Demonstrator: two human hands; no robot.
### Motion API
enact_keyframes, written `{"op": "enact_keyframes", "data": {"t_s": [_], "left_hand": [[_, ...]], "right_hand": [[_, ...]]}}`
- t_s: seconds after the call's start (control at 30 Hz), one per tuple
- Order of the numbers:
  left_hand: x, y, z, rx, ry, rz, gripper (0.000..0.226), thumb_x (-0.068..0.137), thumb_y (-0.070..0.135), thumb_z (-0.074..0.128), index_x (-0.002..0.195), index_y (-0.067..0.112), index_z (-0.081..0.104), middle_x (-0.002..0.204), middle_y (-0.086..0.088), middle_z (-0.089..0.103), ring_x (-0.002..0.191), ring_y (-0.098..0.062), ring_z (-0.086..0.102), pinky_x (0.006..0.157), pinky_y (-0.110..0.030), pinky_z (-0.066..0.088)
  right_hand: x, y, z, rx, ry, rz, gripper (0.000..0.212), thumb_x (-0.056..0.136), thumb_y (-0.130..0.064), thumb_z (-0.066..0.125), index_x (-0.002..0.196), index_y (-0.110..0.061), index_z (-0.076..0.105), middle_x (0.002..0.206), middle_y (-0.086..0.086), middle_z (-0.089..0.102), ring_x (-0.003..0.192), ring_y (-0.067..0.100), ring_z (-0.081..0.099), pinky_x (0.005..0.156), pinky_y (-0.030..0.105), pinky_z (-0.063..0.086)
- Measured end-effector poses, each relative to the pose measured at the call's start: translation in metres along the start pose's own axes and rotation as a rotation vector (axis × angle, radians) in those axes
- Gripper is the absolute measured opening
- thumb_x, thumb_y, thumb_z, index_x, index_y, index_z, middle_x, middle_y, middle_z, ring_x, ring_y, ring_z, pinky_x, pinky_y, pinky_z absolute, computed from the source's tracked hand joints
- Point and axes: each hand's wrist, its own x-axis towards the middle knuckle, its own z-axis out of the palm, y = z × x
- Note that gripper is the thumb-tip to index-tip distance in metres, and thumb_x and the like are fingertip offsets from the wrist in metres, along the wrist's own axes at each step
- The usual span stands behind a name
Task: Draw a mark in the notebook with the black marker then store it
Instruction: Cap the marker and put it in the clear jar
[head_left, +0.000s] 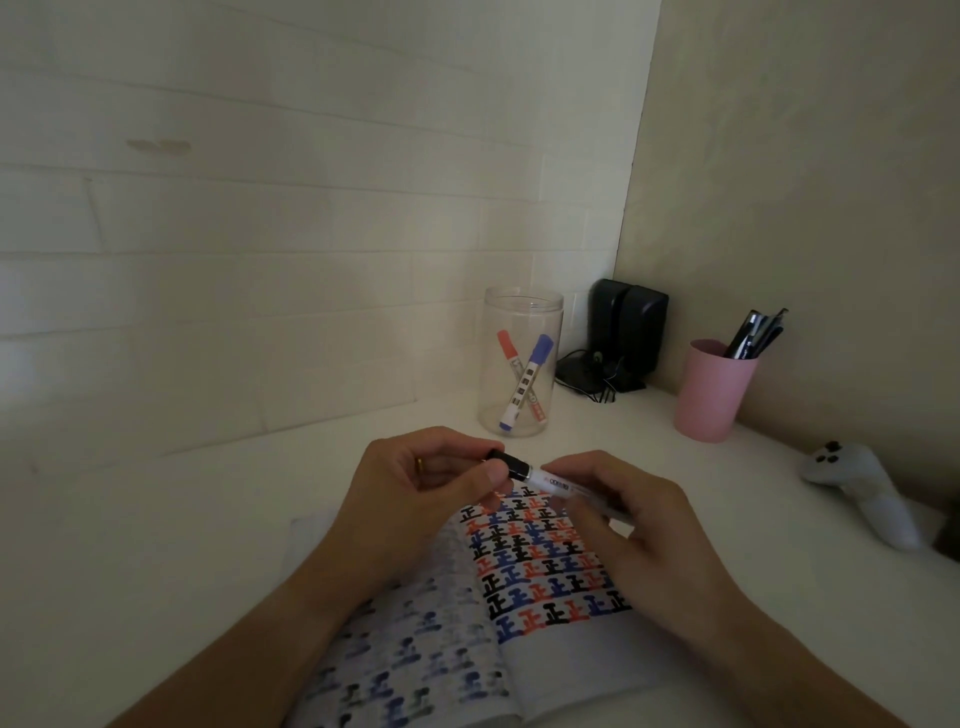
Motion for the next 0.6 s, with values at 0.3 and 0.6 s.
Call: {"op": "enact_keyframes", "data": {"t_s": [0.3, 0.6], "left_hand": [[-0.008, -0.001, 0.004, 0.014, -0.309, 0.038, 0.023, 0.091, 0.008, 0.066, 0.112, 0.006, 0.076, 0.105, -0.008, 0.080, 0.098, -0.025, 0.076, 0.086, -0.034, 0.060], [-0.005, -0.006, -0.001, 0.701, -0.193, 0.189, 0.029, 0.098, 0.046, 0.051, 0.119, 0.039, 0.069, 0.111, 0.022, 0.072, 0.105, 0.003, 0.064, 0.094, -0.031, 0.052]], "right_hand": [[-0.001, -0.008, 0.000, -0.266, -0.008, 0.087, 0.077, 0.074, -0.093, 0.033, 0.059, -0.021, 0.057, 0.051, -0.004, 0.054, 0.047, 0.009, 0.048, 0.050, 0.029, 0.038], [-0.006, -0.019, 0.001, -0.446, 0.068, -0.018, 0.077, 0.070, -0.085, 0.047, 0.040, -0.015, 0.042, 0.032, -0.005, 0.025, 0.030, 0.009, 0.024, 0.037, 0.026, 0.023]]}}
